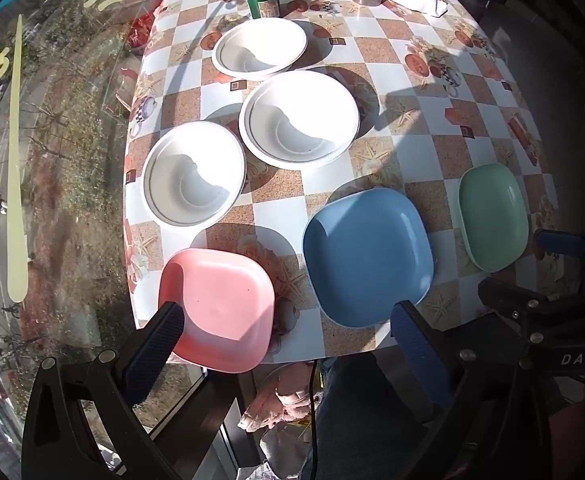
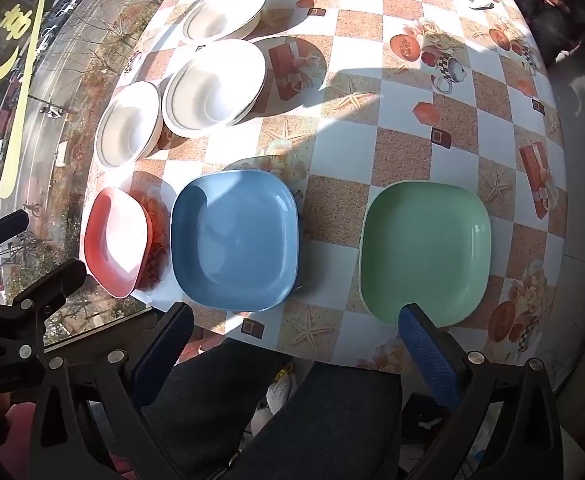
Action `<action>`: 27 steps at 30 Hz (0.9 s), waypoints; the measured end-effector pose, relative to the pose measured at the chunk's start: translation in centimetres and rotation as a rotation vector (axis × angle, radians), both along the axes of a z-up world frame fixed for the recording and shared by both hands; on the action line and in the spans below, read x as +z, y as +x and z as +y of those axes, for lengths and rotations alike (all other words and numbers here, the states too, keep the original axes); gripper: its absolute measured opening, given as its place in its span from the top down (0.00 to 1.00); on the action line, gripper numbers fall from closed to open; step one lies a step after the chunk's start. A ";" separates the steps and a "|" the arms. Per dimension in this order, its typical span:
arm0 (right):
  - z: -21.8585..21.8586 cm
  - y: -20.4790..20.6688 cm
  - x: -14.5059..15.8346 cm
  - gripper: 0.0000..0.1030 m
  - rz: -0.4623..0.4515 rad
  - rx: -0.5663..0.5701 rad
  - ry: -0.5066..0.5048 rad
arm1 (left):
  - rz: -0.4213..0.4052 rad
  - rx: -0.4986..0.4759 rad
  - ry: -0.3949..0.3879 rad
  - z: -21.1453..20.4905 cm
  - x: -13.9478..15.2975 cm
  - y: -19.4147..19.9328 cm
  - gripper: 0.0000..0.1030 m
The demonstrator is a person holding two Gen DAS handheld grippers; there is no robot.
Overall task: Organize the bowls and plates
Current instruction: 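Move the right gripper toward the rim of the blue square plate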
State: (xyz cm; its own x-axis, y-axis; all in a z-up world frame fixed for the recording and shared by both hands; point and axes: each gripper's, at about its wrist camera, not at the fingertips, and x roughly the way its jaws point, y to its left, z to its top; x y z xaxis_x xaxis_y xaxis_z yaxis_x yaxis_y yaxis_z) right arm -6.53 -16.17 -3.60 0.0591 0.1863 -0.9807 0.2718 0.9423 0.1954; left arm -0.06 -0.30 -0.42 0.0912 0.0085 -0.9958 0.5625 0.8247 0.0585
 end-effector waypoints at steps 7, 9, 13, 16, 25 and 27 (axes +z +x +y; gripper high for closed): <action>-0.2 -0.5 -0.8 0.00 0.030 -0.020 0.078 | 0.042 0.035 -0.010 0.3 -0.5 0.0 0.00; -0.1 -0.7 -1.0 0.00 0.038 -0.028 0.076 | 0.053 0.044 -0.006 0.4 -0.6 0.1 0.00; -0.3 -0.8 -1.1 0.00 0.034 -0.036 0.075 | 0.058 0.048 0.000 0.3 -0.8 0.1 0.00; -0.3 -0.7 -1.3 0.00 0.035 -0.035 0.079 | 0.029 0.052 0.002 0.3 -0.7 0.2 0.00; -0.9 -1.2 -1.7 0.00 0.033 -0.067 0.140 | 0.026 0.041 0.010 0.0 -1.0 0.2 0.00; -1.2 -1.4 -1.9 0.00 0.039 -0.084 0.152 | 0.025 0.044 0.006 0.1 -1.0 0.1 0.00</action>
